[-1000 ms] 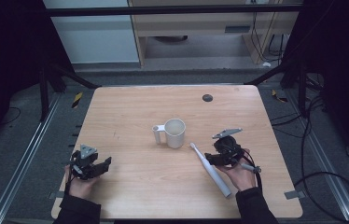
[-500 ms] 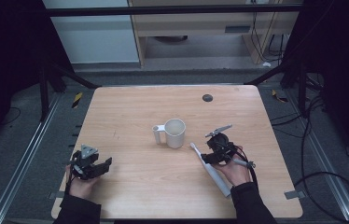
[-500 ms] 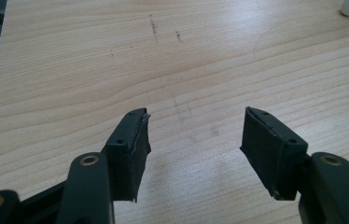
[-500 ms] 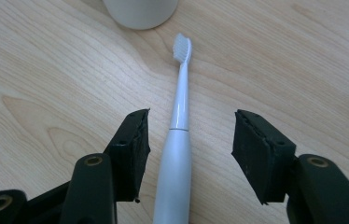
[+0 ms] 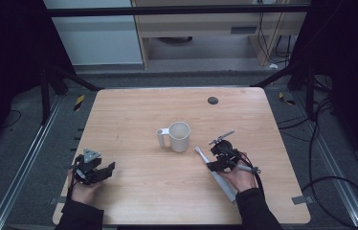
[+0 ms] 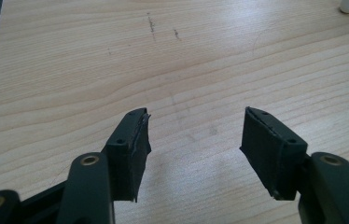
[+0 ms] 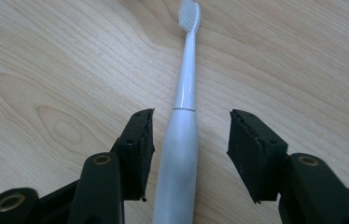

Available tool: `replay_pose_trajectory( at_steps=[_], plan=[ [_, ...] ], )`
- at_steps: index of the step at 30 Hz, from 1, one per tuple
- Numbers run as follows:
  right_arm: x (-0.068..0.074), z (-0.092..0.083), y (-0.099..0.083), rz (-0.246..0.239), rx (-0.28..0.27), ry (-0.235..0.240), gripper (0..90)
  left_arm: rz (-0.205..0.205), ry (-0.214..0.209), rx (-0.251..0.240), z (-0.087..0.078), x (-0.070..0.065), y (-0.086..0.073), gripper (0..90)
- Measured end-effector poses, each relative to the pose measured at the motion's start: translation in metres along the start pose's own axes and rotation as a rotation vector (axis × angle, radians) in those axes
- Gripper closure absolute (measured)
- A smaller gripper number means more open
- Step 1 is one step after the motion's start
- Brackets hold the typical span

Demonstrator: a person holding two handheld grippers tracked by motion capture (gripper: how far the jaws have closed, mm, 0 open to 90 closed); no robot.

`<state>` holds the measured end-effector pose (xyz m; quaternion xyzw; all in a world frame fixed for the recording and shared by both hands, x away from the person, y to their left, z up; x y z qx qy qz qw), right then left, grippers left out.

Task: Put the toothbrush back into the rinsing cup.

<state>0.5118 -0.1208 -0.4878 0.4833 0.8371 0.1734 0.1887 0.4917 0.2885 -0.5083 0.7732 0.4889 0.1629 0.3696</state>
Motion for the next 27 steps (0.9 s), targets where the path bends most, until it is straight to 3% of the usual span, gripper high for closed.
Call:
replay_pose_trajectory(
  at_steps=[27],
  plan=[
    [0.007,0.021,-0.009,-0.016,0.101,0.015,58.2,-0.003,-0.003,0.004,0.000,0.000,0.000,40.8]
  ],
)
Point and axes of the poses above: each handheld gripper's, and its own axes: z roughly forward along the jaws, y roughly out of its top, x roughly to its left, the point moved 5 cm from there along z, roughly forward along the jaws, and after that the axes turned 13 degrees about -y, right-handed, at the moved point
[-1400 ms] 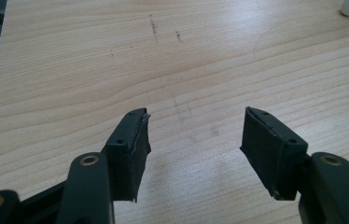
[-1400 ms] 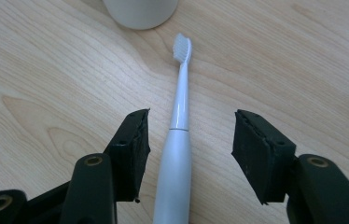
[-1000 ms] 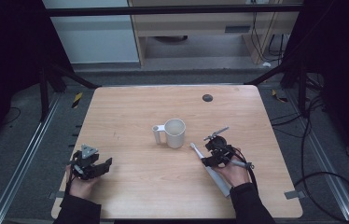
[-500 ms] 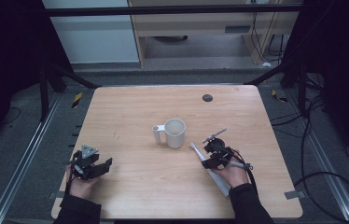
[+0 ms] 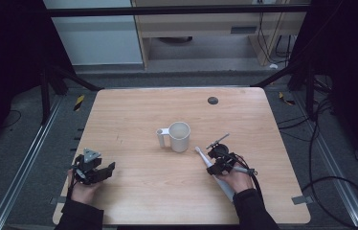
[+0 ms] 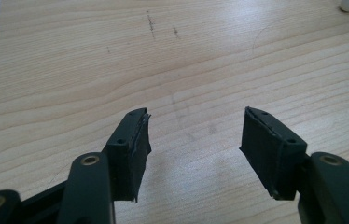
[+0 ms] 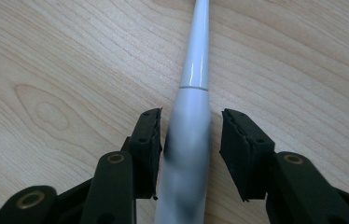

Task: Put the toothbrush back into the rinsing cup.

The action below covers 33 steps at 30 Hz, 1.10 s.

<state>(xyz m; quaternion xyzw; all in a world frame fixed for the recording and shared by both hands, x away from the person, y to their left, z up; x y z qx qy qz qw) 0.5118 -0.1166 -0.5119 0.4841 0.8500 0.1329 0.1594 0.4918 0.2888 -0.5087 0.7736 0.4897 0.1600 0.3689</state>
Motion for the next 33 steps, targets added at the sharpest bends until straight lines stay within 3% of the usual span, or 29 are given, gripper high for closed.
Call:
replay_pose_trajectory(
  at_steps=[25,33],
  plan=[
    [0.0028,0.0042,-0.0010,0.008,0.040,-0.018,66.9,-0.001,-0.007,-0.001,0.0001,-0.0008,0.0002,42.4],
    [0.0013,-0.0036,0.0010,0.026,0.010,-0.027,67.3,-0.001,-0.008,-0.001,0.0000,-0.0010,0.0003,42.5]
  ],
)
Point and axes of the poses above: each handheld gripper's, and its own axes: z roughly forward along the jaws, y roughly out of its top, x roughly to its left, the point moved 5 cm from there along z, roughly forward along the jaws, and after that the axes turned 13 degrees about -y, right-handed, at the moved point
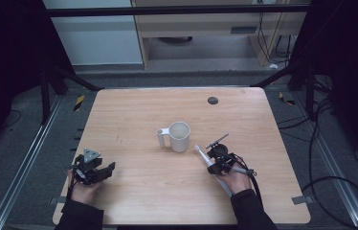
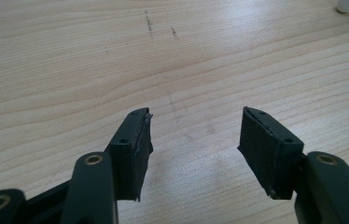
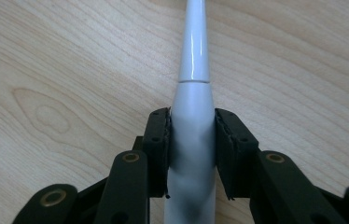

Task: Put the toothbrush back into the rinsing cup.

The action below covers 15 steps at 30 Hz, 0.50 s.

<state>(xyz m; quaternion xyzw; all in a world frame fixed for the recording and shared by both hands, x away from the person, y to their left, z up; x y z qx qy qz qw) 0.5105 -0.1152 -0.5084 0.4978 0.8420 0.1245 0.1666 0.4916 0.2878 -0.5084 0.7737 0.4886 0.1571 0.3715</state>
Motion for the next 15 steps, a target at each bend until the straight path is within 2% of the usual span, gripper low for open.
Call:
replay_pose_trajectory(
  at_steps=[2,6,15],
  plan=[
    [-0.001,-0.002,0.000,0.003,-0.007,-0.001,67.4,0.000,0.000,0.000,0.000,0.000,0.000,42.5],
    [-0.007,-0.013,0.003,0.033,-0.061,0.023,67.5,-0.002,-0.001,-0.001,0.000,0.000,0.000,42.5],
    [-0.017,-0.029,0.004,0.078,-0.154,0.031,67.6,-0.002,-0.002,0.000,0.000,0.000,0.000,42.8]
  ],
)
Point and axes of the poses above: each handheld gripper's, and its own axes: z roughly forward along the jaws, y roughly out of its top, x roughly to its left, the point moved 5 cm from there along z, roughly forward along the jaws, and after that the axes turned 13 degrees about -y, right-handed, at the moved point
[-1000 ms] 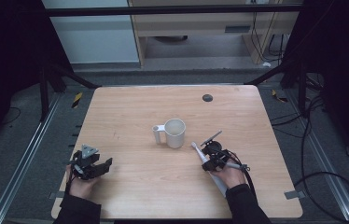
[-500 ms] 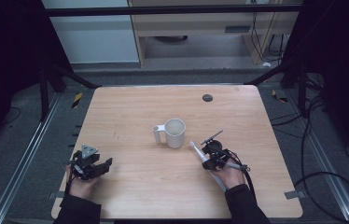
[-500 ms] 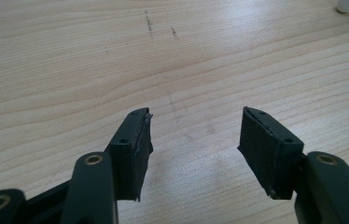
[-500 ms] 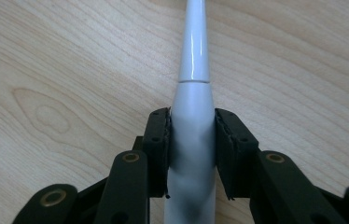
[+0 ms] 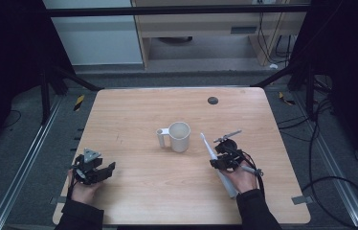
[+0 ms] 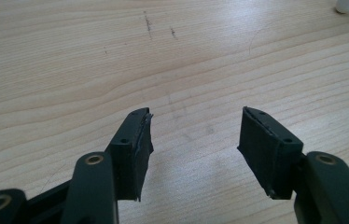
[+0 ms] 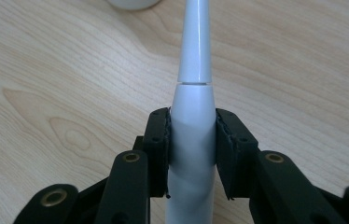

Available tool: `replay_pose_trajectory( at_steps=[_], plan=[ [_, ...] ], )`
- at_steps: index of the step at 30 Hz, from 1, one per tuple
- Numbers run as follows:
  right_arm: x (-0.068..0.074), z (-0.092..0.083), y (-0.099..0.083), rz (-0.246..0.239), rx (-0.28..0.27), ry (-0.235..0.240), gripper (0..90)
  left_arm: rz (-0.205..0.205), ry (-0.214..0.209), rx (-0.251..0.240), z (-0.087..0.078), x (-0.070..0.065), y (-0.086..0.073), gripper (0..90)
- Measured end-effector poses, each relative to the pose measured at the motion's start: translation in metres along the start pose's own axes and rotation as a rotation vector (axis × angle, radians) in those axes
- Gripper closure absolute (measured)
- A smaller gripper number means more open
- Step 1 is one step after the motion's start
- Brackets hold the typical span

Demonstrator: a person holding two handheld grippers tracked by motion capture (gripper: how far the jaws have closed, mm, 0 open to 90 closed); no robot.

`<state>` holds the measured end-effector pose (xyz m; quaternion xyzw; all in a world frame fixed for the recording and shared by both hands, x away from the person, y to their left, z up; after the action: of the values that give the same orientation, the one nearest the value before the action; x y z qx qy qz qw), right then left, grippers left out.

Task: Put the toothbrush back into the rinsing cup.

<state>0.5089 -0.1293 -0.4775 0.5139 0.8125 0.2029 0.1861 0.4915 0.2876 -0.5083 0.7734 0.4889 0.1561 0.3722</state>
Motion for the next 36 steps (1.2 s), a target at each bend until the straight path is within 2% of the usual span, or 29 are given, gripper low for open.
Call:
replay_pose_trajectory(
  at_steps=[5,11,12,14,15,16,17,20,22,24,25,29,31,32,34,36],
  plan=[
    [-0.004,-0.008,0.002,0.020,-0.040,0.003,67.7,0.000,-0.001,0.000,0.000,0.000,0.000,42.9],
    [-0.010,-0.024,0.007,0.050,-0.134,0.006,67.6,-0.001,-0.001,-0.001,0.000,0.000,0.000,42.8],
    [-0.010,-0.024,0.007,0.050,-0.134,0.006,67.6,-0.001,-0.001,-0.001,0.000,0.000,0.000,42.9],
    [-0.011,-0.028,0.010,0.068,-0.189,0.004,67.6,-0.001,0.000,-0.002,0.000,0.000,0.000,42.9],
    [-0.014,-0.032,0.012,0.087,-0.247,-0.005,67.6,-0.002,0.000,-0.002,0.000,-0.001,0.000,42.8],
    [-0.014,-0.032,0.012,0.087,-0.247,-0.005,67.6,-0.002,0.001,-0.003,0.000,-0.001,0.001,42.8],
    [-0.016,-0.036,0.014,0.107,-0.294,-0.014,67.6,0.000,0.002,-0.003,0.001,-0.001,0.001,42.9],
    [-0.018,-0.040,0.018,0.134,-0.354,-0.021,67.6,-0.001,0.003,-0.004,0.001,-0.001,0.001,42.9],
    [-0.018,-0.041,0.020,0.140,-0.369,-0.024,67.6,-0.002,0.003,-0.003,0.001,-0.001,0.000,42.8],
    [-0.019,-0.044,0.025,0.159,-0.424,-0.029,67.6,-0.003,0.004,-0.004,0.001,0.000,0.000,42.8],
    [-0.019,-0.044,0.025,0.159,-0.424,-0.029,67.6,-0.003,0.005,-0.005,0.001,0.000,0.001,42.8],
    [-0.019,-0.049,0.035,0.193,-0.499,-0.033,67.5,-0.001,0.004,-0.006,0.001,0.000,0.001,42.9],
    [-0.019,-0.050,0.036,0.198,-0.509,-0.034,67.5,0.000,0.002,-0.006,0.001,0.000,0.001,42.9],
    [-0.018,-0.053,0.040,0.206,-0.541,-0.038,67.6,0.001,0.001,-0.006,0.001,0.000,0.001,42.9],
    [-0.018,-0.054,0.042,0.208,-0.549,-0.039,67.6,0.002,0.000,-0.006,0.001,-0.001,0.001,43.0],
    [-0.017,-0.059,0.047,0.216,-0.591,-0.048,67.6,0.004,0.000,-0.007,0.001,-0.001,0.001,43.0]
  ],
)
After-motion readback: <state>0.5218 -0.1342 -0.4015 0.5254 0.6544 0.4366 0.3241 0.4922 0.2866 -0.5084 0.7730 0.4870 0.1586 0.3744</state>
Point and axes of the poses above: each handheld gripper's, and its own axes: z roughly forward along the jaws, y roughly out of its top, x roughly to its left, the point moved 5 cm from there along z, roughly forward along the jaws, and after that the axes turned 13 degrees about -y, right-handed, at the moved point
